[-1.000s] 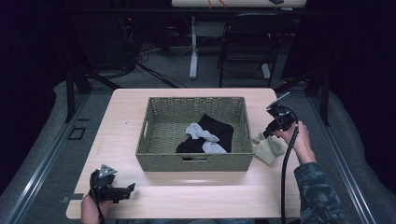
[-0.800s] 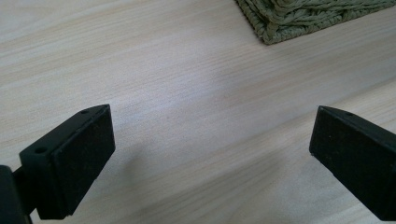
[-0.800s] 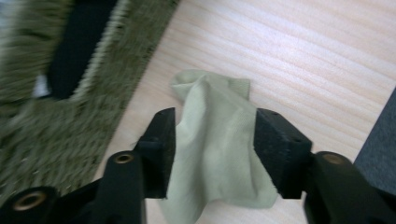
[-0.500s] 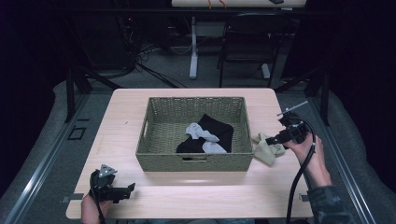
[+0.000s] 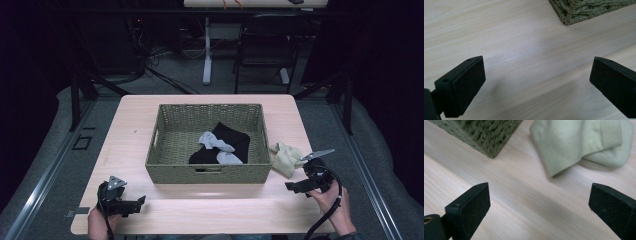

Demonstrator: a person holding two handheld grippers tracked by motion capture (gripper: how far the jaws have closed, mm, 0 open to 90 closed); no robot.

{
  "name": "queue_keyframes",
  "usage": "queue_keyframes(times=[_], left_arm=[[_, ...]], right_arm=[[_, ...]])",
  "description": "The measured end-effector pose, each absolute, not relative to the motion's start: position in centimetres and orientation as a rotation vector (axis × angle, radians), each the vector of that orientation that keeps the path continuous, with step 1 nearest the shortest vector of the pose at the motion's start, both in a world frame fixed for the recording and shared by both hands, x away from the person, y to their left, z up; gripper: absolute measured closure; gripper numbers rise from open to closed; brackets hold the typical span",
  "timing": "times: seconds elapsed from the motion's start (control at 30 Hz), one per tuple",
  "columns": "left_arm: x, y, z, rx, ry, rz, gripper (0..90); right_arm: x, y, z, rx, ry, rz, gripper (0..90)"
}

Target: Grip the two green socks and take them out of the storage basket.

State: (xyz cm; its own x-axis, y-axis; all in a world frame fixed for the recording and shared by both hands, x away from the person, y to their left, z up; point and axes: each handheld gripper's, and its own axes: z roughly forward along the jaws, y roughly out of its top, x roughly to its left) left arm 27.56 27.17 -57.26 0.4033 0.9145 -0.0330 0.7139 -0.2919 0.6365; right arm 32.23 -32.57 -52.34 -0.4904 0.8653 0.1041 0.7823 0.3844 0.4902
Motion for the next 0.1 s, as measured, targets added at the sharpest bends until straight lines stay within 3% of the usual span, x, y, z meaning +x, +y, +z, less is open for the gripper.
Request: queue_keyframes(times=[0.1], left_arm=[[27.58,27.21,-57.28,2.092,1.381,0.454,0.1]], right_arm=[[32.31,-32.54,-52.62,1.481,2.474,0.731,2.5]])
